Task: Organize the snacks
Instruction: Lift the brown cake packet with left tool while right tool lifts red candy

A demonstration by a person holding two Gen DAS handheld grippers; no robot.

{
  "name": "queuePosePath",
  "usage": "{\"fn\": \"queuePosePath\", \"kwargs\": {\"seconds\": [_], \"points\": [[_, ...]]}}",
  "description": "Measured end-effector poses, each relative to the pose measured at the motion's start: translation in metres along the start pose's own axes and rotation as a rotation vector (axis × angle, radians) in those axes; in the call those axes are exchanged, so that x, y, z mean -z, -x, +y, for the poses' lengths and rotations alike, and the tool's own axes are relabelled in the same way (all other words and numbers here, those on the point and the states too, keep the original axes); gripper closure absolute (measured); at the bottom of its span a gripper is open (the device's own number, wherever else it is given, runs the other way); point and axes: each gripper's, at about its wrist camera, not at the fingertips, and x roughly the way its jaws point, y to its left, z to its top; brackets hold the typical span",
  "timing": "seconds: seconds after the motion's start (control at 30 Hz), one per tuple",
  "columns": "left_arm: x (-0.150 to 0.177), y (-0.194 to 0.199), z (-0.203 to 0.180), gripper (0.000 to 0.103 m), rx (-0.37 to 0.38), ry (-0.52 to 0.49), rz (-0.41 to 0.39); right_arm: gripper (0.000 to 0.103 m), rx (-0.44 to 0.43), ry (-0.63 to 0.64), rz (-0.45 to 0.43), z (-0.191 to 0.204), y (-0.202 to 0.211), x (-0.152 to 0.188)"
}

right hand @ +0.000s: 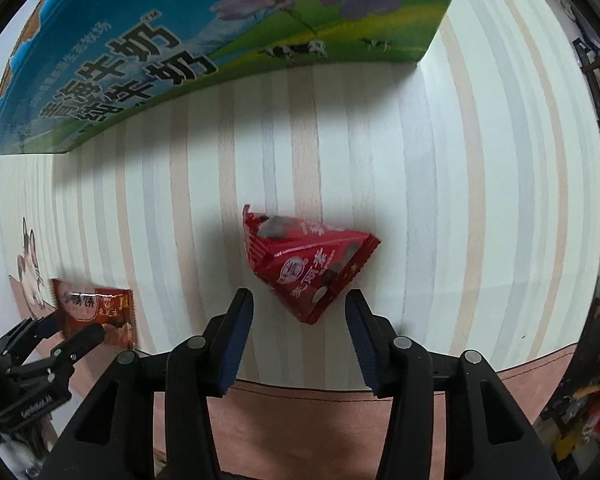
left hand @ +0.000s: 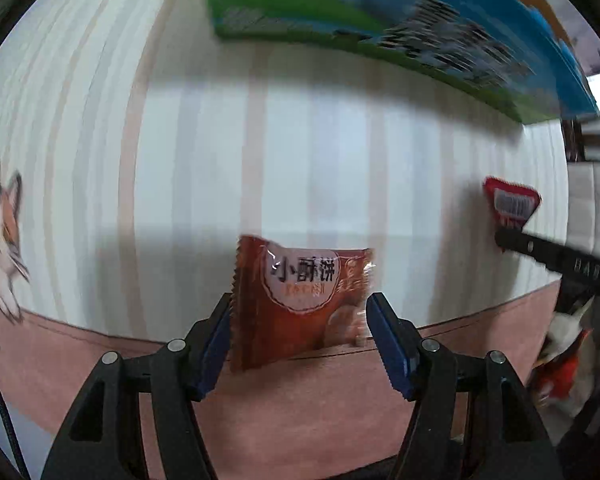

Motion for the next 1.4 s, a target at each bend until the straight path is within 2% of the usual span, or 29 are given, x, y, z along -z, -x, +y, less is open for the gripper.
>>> {"fn": "queuePosePath", "kwargs": {"seconds": [0.07, 0.17, 0.2, 0.27, 0.43, 0.5, 0.6, 0.63, 0.77, 0.87, 1.03, 1.07, 1.17, 1.37, 1.4], "points": [[-0.009, -0.014, 0.001, 0.039, -0.002, 0.038, 0.005, 0.052, 0.004, -0.001, 0.001, 0.0, -0.003, 0.003], [-0.02, -0.027, 0.006, 0.039, -0.019, 0.039, 0.017, 0.052, 0.01, -0.005, -0.009, 0.003, 0.004, 0.011], [-0.021, -0.035, 0.005, 0.029, -0.006, 0.035, 0.021, 0.052, 0.008, -0.009, -0.008, 0.002, 0.004, 0.011], [-0.021, -0.042, -0.003, 0.026, -0.028, 0.023, 0.022, 0.052, 0.008, -0.017, -0.008, 0.004, 0.009, 0.015], [-0.025, -0.058, -0.04, 0.017, -0.098, -0.095, 0.059, 0.052, 0.011, -0.022, -0.013, 0.007, 0.011, 0.009], [-0.025, -0.072, -0.063, 0.014, -0.161, -0.155, 0.065, 0.052, 0.018, -0.018, -0.013, 0.007, 0.012, 0.007], [-0.016, -0.085, -0.086, 0.012, -0.23, -0.223, 0.063, 0.052, 0.025, -0.016, -0.013, 0.006, 0.013, 0.006], [-0.013, -0.087, -0.089, 0.013, -0.232, -0.231, 0.056, 0.052, 0.029, -0.014, -0.013, 0.006, 0.014, 0.005], [-0.013, -0.092, -0.095, 0.015, -0.224, -0.22, 0.04, 0.052, 0.051, -0.018, -0.009, 0.013, 0.003, 0.004], [-0.04, -0.067, -0.078, 0.025, -0.201, -0.197, 0.038, 0.052, 0.066, -0.016, -0.03, 0.012, -0.001, 0.005], [-0.027, -0.065, -0.067, 0.029, -0.175, -0.16, 0.039, 0.062, 0.079, 0.01, -0.052, 0.017, -0.001, 0.006], [-0.025, -0.065, -0.066, 0.031, -0.175, -0.158, 0.037, 0.067, 0.071, 0.013, -0.058, 0.018, 0.0, 0.007], [-0.034, -0.068, -0.064, 0.038, -0.166, -0.156, 0.029, 0.068, 0.083, 0.024, -0.069, 0.024, 0.002, 0.01], [-0.03, -0.057, -0.063, 0.041, -0.17, -0.162, 0.018, 0.069, 0.07, 0.03, -0.083, 0.033, 0.01, 0.02], [-0.022, -0.043, -0.074, 0.042, -0.169, -0.162, 0.017, 0.069, 0.068, 0.032, -0.086, 0.035, 0.013, 0.021]]}}
